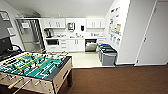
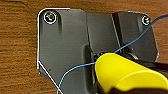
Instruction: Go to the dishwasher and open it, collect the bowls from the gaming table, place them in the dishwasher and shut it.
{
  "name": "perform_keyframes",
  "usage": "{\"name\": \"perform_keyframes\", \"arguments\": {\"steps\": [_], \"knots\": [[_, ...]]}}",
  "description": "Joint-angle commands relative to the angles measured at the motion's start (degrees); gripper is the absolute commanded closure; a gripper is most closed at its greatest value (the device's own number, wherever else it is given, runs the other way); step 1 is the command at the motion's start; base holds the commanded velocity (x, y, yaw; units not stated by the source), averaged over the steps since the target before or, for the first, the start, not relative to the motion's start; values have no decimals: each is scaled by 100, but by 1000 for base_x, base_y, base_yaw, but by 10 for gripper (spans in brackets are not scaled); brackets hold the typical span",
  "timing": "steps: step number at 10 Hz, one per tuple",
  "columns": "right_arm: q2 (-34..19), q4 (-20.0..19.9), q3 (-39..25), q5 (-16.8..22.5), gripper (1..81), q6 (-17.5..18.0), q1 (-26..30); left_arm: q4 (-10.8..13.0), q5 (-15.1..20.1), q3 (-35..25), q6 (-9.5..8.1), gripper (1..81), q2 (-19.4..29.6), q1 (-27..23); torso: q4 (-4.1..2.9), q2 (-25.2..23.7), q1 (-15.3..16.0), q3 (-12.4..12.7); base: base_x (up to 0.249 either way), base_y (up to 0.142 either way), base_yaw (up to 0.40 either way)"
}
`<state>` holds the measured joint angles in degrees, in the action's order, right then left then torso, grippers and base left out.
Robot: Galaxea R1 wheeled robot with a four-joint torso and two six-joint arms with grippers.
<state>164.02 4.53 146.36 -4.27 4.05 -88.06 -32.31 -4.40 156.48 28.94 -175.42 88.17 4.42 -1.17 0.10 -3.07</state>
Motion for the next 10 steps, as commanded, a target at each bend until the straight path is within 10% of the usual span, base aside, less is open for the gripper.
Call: {"name": "perform_keyframes", "arguments": {"steps": [1,10], "knots": [[-69,74,-21,304,811,-27,258,110,379,-12,50,811,-46,-199,0,0,0,0,191,0,0],[-34,100,49,304,811,-27,267,110,379,-12,50,811,-46,-191,0,2,0,-2,192,-8,0]]}}
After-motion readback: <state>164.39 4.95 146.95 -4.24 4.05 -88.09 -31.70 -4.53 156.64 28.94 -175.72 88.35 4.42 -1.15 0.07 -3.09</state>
